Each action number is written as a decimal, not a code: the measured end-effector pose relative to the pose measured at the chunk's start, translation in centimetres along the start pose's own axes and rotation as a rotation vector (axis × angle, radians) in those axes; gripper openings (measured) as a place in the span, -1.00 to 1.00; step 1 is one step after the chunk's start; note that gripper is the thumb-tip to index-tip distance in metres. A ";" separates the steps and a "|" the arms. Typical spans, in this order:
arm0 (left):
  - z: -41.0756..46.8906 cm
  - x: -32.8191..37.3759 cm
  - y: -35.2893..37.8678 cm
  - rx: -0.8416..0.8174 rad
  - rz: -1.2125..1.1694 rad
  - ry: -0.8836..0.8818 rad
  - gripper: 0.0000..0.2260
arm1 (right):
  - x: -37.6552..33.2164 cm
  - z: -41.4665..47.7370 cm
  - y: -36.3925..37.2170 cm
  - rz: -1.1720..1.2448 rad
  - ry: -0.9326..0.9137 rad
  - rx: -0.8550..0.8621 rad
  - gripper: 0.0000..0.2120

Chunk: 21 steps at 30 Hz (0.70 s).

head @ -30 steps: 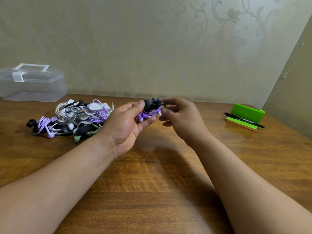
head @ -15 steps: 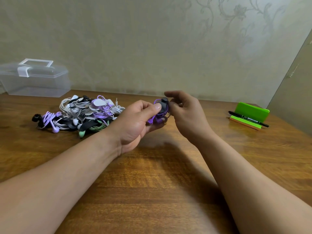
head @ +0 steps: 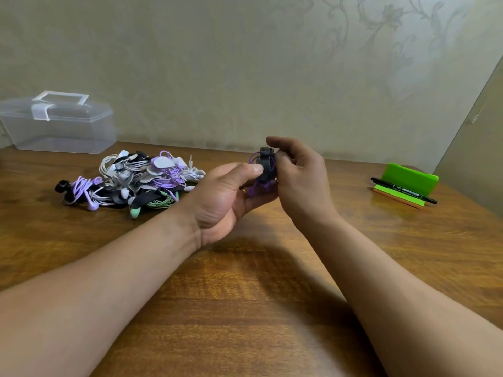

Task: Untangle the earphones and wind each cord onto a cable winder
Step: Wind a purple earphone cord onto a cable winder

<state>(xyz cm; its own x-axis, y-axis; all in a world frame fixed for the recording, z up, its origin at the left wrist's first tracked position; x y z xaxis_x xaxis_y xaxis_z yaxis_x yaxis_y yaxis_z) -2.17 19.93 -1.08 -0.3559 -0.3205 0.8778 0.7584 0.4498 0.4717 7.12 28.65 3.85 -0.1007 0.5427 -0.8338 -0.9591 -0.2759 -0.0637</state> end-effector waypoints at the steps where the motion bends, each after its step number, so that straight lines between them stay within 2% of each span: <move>1: 0.1 0.1 -0.2 0.004 -0.001 0.009 -0.69 | 0.2 0.1 -0.1 0.012 0.022 0.006 -0.68; 4: 0.5 0.4 -0.9 0.039 -0.033 0.008 -0.64 | 0.3 -0.1 0.0 0.025 0.043 -0.017 -0.67; 9: 0.5 -0.2 -0.8 0.022 -0.060 -0.074 -0.55 | -1.2 -1.0 0.7 -0.123 -0.084 -0.119 -0.58; 14: 0.2 -0.9 -0.8 -0.016 -0.058 -0.152 -0.62 | -1.1 -1.0 1.5 -0.251 -0.103 -0.249 -0.60; 16: 0.1 -1.6 -0.6 -0.024 -0.069 -0.185 -0.60 | -0.9 -0.9 1.5 -0.309 -0.129 -0.252 -0.65; 21: 0.0 -1.7 0.2 -0.032 -0.104 -0.168 -0.74 | -2.1 -0.9 1.4 -0.338 -0.295 -0.192 -0.75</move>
<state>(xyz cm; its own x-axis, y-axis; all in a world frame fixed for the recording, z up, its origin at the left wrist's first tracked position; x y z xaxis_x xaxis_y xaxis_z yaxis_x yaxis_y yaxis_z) -1.39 20.57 -2.51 -0.5174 -0.2191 0.8272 0.7288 0.3938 0.5601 6.19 26.42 4.98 0.1104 0.8212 -0.5599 -0.8877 -0.1719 -0.4271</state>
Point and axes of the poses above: each hand's wrist, its own z-axis towards the middle knuckle, its own y-axis out of the palm, x = y × z, the point moved 10 cm from there along z, towards the middle knuckle, and after that the axes turned 10 degrees about x, right-handed, at the moved point
